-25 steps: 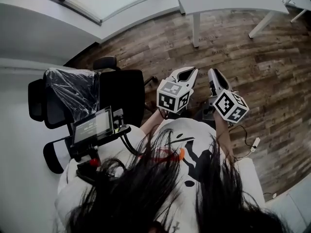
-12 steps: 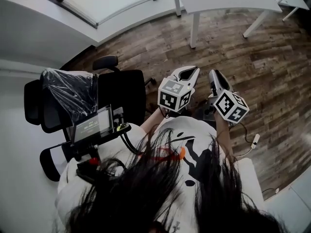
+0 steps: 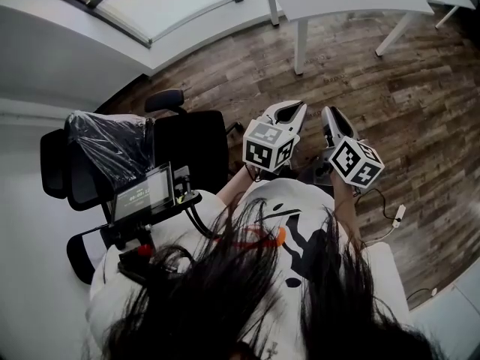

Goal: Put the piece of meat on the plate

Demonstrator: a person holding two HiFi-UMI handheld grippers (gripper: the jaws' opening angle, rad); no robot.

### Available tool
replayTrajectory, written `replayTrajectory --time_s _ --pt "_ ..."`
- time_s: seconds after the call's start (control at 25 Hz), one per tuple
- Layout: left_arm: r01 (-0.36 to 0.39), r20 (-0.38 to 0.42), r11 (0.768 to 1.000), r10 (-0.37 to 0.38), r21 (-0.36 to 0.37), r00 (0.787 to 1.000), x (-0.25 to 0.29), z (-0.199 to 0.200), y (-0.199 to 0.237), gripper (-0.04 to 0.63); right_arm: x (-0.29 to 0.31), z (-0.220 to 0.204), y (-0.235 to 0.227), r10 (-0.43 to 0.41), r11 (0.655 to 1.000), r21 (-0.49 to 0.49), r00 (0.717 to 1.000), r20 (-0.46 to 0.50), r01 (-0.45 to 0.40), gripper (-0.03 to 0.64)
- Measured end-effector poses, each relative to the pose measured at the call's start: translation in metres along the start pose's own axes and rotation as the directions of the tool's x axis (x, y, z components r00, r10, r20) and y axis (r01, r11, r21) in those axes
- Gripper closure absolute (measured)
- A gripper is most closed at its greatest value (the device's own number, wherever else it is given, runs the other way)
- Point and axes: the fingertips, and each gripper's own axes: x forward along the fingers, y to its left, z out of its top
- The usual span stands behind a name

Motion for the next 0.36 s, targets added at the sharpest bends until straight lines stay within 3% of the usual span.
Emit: replayTrajectory --time_s 0.36 --pt "0.019 -0.002 1.000 -0.019 0.011 1.000 0.0018 0.0006 -0.0055 0.591 -0.0047 0.0020 -0.0038 -0.020 1.000 -0.001 1.000 0.012 0.020 0.535"
